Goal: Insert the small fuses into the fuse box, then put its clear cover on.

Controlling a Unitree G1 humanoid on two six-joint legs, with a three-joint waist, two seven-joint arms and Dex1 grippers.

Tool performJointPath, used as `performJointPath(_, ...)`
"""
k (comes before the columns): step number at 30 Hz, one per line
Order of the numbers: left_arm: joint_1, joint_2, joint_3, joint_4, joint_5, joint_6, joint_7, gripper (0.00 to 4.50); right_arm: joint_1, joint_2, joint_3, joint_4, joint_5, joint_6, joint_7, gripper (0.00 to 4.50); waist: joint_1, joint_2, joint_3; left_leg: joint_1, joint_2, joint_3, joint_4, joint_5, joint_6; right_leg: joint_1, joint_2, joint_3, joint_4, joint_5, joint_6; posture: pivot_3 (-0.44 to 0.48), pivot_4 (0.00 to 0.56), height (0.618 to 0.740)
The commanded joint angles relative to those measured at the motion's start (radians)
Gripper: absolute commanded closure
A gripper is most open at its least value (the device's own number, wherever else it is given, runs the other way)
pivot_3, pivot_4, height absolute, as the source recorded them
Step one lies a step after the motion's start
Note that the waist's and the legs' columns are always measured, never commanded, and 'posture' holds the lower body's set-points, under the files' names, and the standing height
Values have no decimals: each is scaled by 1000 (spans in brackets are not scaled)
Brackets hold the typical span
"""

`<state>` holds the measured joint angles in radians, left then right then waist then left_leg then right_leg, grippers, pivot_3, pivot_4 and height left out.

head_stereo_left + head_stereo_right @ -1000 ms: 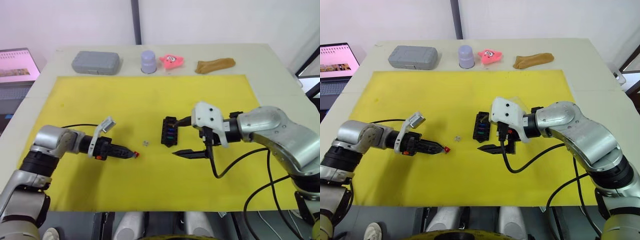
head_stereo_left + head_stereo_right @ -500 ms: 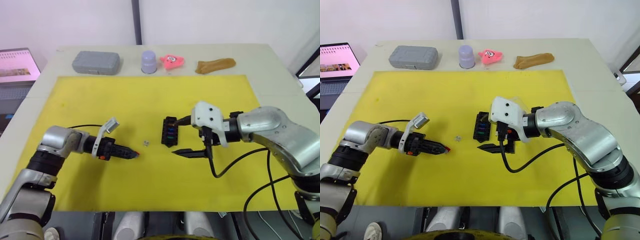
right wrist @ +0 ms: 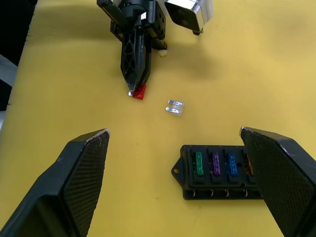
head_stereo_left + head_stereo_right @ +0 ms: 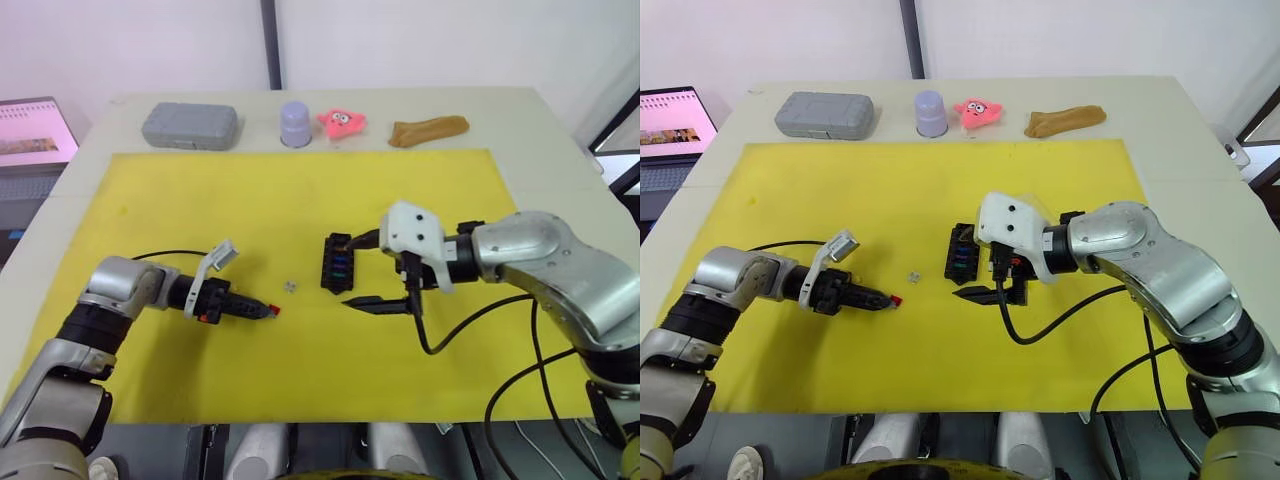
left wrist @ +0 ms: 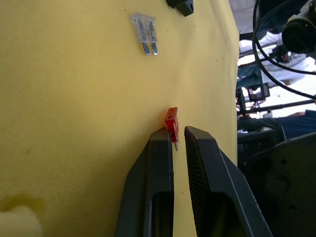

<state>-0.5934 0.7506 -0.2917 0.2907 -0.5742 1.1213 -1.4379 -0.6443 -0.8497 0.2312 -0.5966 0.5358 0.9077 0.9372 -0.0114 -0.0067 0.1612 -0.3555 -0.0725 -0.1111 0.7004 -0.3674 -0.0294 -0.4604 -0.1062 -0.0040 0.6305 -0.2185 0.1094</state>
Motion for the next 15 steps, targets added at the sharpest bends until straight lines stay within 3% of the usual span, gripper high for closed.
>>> performJointPath(1, 20, 12, -11, -2, 17, 1, 5, 4326, -18, 6, -6, -12, -10, -21, 1, 0, 0, 0, 0, 0, 0, 0, 0, 0, 0, 0, 0, 0, 0, 0, 0, 0, 150, 740)
performJointPath(15, 24, 18, 7, -12, 16, -24, 15, 4326, -19, 18, -1, -3, -28, -26, 5, 0, -1, 0, 0, 0, 0, 0, 0, 0, 0, 0, 0, 0, 0, 0, 0, 0, 150, 740)
